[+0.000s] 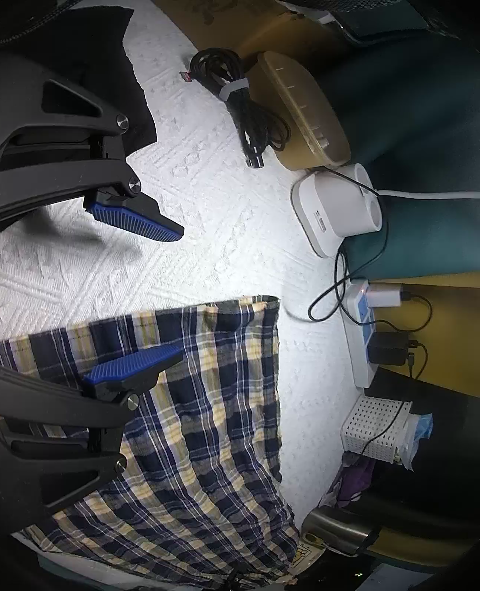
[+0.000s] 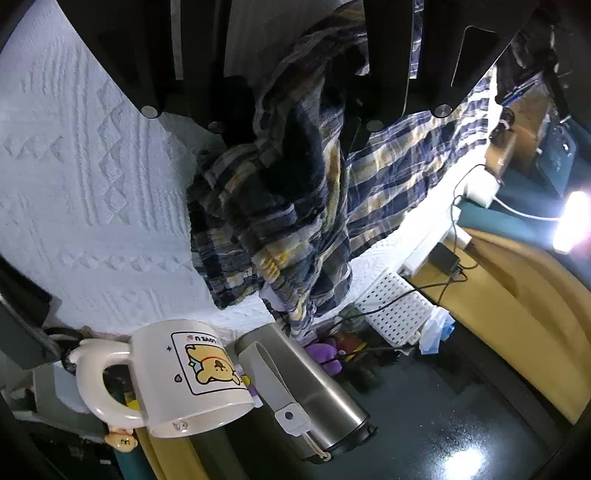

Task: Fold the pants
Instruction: 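Lift the grasped pants section high with the right gripper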

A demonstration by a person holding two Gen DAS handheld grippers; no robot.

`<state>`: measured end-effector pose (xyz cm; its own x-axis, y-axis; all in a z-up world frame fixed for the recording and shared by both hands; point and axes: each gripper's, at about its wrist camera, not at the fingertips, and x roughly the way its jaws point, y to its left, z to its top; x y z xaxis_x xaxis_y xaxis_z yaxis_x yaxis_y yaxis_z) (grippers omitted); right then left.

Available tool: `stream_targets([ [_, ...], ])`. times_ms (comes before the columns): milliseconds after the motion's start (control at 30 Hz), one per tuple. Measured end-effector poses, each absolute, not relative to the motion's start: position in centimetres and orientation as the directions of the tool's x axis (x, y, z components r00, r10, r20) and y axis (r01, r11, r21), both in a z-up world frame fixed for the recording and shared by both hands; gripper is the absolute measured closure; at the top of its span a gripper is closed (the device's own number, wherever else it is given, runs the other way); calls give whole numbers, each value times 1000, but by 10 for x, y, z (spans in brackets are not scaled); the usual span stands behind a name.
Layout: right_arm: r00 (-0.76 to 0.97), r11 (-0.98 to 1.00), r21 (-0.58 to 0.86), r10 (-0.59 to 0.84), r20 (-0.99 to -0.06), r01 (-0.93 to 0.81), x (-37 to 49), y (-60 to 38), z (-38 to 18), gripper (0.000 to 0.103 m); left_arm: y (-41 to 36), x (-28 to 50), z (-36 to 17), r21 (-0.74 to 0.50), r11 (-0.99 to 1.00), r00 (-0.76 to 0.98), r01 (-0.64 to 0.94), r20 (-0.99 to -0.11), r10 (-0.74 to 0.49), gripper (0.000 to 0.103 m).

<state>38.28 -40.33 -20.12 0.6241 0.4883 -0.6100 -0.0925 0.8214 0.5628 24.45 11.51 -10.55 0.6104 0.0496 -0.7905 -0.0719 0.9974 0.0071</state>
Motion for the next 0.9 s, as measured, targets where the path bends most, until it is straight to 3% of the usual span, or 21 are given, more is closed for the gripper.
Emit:
stream_targets([
  [133, 612, 820, 560, 505, -609, -118, 385, -397, -200, 85, 110, 241, -101, 4, 998, 623, -61, -781, 41, 44],
  [233, 616, 815, 563, 515, -596, -137, 386, -397, -198, 88, 106, 239, -99, 7, 998, 621, -61, -782, 43, 44],
  [500, 598, 810, 572, 523, -607, -127, 399, -391, -200, 88, 100, 238, -96, -12, 997, 614, -81, -788, 40, 44],
  [700, 580, 821, 547, 528, -620, -164, 405, -383, -199, 73, 93, 239, -96, -38, 996, 616, -84, -787, 22, 44],
  [800, 553, 793, 560, 586, -592, -241, 408, -374, -194, 37, 88, 240, -97, -42, 997, 623, -71, -782, 12, 44],
  [833, 535, 774, 570, 616, -577, -276, 409, -369, -192, 17, 86, 240, -97, -42, 997, 624, -69, -781, 10, 44],
  [900, 534, 792, 541, 598, -598, -282, 409, -360, -188, 12, 84, 240, -97, -47, 997, 626, -60, -780, 1, 44],
])
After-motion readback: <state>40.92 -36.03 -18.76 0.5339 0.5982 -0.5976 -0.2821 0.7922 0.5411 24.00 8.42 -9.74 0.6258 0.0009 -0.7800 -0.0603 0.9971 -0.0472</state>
